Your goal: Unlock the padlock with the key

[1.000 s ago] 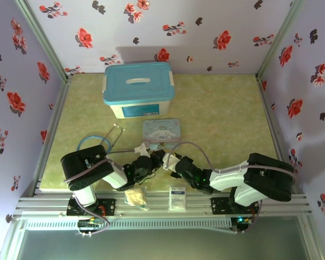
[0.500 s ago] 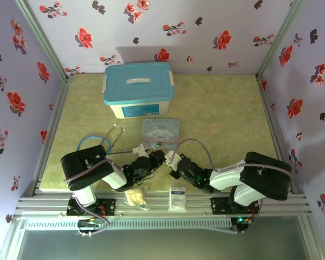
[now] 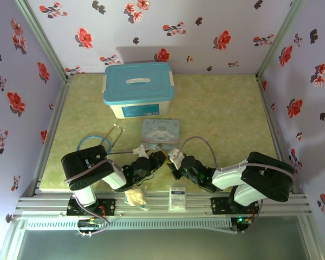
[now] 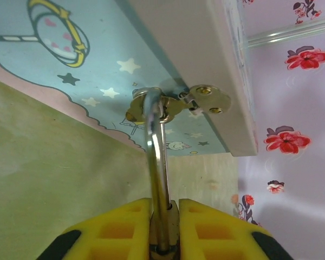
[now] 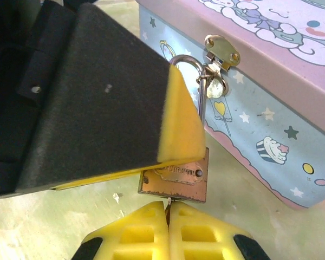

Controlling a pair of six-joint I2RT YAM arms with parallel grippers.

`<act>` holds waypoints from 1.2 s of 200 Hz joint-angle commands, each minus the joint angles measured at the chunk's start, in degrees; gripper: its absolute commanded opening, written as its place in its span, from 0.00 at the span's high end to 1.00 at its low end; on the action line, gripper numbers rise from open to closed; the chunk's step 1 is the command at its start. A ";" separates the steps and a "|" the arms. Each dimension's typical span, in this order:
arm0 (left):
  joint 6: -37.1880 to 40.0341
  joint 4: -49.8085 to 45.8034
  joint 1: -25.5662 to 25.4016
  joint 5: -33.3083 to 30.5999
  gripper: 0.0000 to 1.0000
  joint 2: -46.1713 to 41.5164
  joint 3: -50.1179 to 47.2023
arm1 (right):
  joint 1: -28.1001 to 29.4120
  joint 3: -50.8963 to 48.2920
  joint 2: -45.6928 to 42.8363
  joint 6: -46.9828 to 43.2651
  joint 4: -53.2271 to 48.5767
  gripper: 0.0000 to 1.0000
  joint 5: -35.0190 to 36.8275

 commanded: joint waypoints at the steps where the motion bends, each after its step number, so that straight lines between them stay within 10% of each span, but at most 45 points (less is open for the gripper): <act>1: 1.32 3.51 -0.47 0.59 0.84 1.79 0.64 | 1.11 2.03 1.17 1.65 1.72 0.98 0.95; 58: 1.40 1.96 0.14 2.79 0.84 2.50 0.93 | 2.46 2.95 3.78 3.13 3.32 0.94 1.77; 126: 3.41 -13.33 5.30 9.34 0.94 -2.76 -0.48 | 2.15 -1.21 -3.03 7.06 3.17 0.54 4.49; 240: 22.00 -64.29 10.72 14.19 0.79 -14.38 14.34 | 0.23 -0.31 -11.04 10.63 -8.50 0.55 25.92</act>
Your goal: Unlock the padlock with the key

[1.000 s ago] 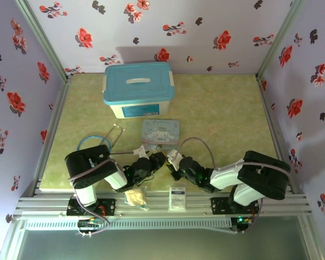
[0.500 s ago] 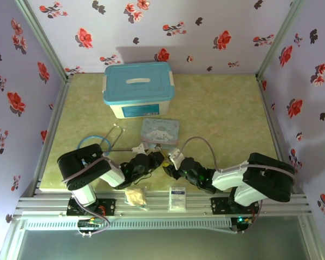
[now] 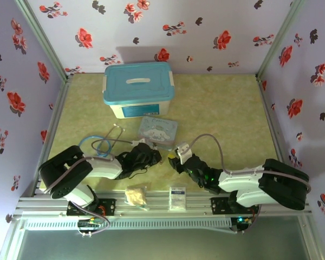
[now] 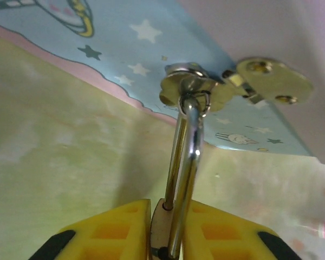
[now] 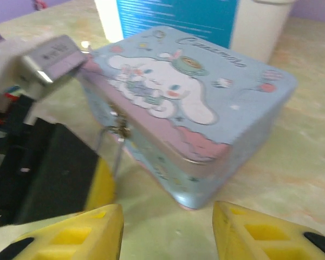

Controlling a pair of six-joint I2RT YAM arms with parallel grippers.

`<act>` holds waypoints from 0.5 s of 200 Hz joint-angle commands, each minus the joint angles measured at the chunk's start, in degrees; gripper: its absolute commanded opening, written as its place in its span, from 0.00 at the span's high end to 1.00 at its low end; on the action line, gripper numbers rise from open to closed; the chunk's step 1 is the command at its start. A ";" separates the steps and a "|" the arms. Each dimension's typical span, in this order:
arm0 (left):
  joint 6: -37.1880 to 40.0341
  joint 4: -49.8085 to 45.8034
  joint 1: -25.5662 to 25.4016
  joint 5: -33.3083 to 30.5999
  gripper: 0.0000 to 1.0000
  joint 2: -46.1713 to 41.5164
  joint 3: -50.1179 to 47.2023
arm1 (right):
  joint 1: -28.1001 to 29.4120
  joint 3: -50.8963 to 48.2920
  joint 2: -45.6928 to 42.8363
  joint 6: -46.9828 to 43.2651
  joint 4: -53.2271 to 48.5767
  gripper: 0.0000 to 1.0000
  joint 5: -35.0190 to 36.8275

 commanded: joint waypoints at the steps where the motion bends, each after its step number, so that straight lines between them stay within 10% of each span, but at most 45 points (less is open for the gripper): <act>1: 8.38 -20.88 0.58 -1.15 0.79 -1.48 5.23 | -0.85 0.61 -0.86 2.98 -5.66 0.55 10.47; 100: 13.51 -37.15 -2.50 -4.93 0.73 4.71 16.48 | -1.48 -0.45 -3.10 4.26 -8.87 0.56 11.81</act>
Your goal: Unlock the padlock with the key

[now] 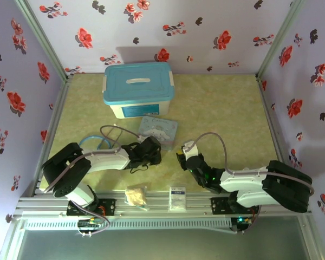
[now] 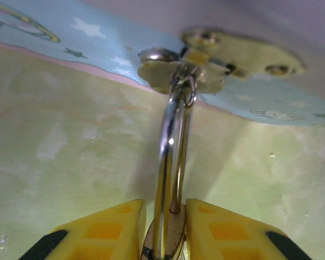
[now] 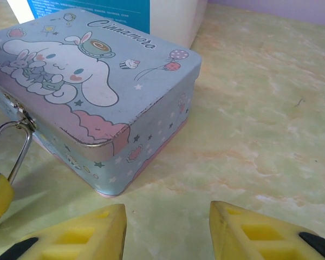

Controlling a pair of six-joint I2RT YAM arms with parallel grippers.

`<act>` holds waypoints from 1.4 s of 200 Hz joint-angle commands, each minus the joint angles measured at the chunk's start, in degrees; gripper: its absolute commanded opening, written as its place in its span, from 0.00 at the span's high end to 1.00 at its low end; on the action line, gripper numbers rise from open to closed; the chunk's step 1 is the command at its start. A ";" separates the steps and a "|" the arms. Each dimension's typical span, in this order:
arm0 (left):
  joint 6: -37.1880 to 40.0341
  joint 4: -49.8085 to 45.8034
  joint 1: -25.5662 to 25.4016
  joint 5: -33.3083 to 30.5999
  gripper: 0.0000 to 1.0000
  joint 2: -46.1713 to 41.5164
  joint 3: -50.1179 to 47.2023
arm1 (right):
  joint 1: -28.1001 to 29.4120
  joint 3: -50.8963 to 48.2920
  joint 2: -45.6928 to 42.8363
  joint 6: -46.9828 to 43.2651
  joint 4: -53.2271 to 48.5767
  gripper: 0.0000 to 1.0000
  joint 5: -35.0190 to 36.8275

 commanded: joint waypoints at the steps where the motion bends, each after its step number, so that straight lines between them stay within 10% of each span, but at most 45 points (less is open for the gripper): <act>1: 2.53 -8.98 -1.12 -2.66 0.73 2.13 2.37 | -0.40 -0.45 -0.94 1.44 -1.59 0.56 2.08; 280: 6.61 -33.15 -10.40 -17.09 0.70 8.38 19.17 | -0.27 -0.54 5.30 6.23 0.36 0.61 3.92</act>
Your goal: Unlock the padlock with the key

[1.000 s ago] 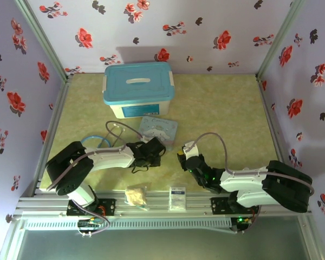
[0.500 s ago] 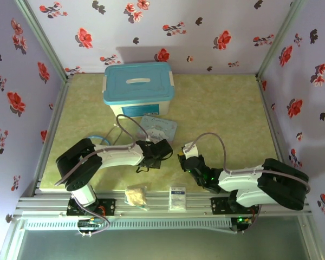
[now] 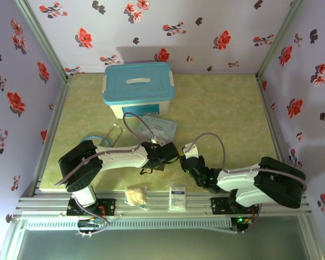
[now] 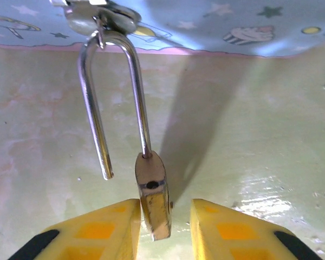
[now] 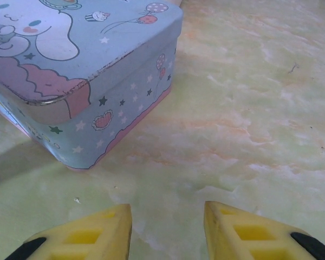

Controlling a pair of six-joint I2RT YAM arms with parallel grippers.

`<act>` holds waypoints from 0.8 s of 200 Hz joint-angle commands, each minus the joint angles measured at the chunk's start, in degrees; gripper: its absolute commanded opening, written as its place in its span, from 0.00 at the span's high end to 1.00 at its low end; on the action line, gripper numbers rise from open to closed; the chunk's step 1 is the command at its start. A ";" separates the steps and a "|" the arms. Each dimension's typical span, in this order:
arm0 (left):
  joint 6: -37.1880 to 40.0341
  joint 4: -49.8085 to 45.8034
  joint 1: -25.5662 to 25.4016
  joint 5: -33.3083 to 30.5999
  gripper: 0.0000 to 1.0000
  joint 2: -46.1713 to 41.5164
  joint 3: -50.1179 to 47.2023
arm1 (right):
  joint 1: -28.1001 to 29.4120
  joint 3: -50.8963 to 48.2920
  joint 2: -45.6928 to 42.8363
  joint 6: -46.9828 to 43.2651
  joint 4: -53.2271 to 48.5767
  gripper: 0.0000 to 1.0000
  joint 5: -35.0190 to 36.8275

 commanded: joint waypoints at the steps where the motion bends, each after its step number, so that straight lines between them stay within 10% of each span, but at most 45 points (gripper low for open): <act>1: -0.83 -2.58 -0.52 -1.30 0.70 0.07 1.19 | -0.14 -0.58 0.41 1.75 1.71 0.61 2.23; 160: 0.22 14.98 0.63 4.30 0.65 -16.32 -11.14 | -0.01 -0.72 0.11 1.26 7.97 0.55 -6.58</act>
